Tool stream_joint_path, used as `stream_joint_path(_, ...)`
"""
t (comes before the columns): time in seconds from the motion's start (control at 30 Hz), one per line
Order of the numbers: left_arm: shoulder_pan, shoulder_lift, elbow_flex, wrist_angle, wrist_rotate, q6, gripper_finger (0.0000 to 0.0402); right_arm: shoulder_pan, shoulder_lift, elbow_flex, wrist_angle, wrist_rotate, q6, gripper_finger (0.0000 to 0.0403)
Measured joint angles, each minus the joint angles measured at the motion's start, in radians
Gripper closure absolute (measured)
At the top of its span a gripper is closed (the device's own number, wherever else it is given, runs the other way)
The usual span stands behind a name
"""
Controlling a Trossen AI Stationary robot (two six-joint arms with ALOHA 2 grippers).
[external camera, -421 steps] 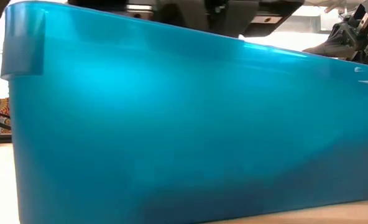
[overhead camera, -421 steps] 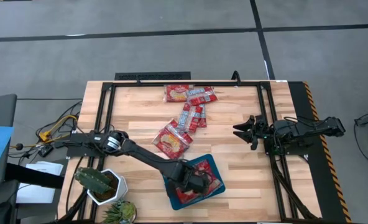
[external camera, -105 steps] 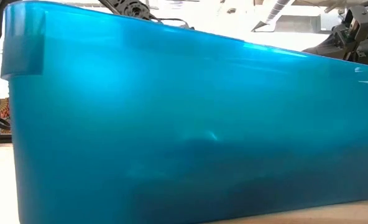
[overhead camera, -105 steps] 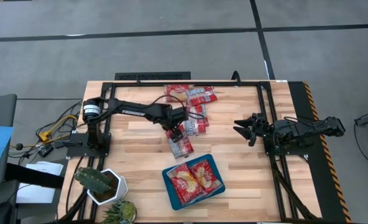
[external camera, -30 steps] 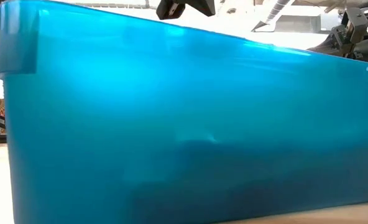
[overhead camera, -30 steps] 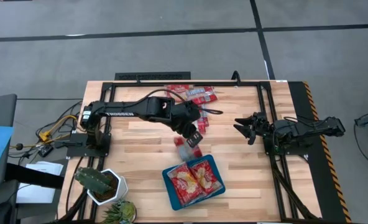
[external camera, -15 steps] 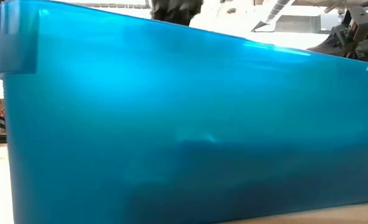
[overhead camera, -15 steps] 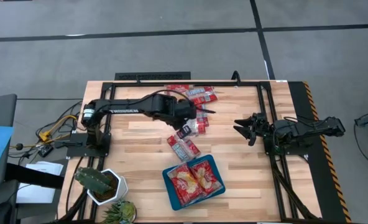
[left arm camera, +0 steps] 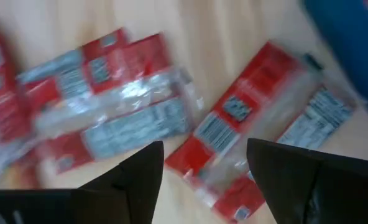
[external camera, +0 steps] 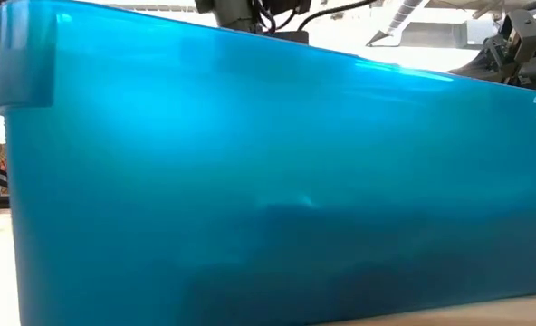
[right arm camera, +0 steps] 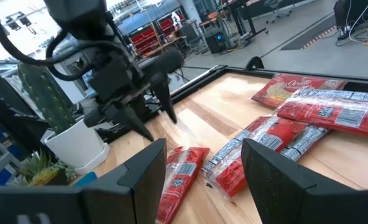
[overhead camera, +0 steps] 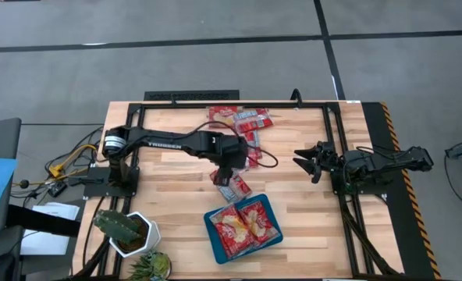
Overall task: Sort popcorn bags into baskets
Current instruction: Put the popcorn bag into the blue bin
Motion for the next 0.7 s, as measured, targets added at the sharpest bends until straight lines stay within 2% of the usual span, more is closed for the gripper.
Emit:
stream_joint_path(0.33,0.034,0.007,-0.083,0.150,0.118,0.176,0.0181,0.000,0.000,0.000,0.000,0.000,-0.001,0.0168)
stream_joint_path(0.7,0.041,0.170,-0.028,0.152,0.187,0.285,0.0181,0.000,0.014,0.000,0.001,0.001,-0.028,0.0168)
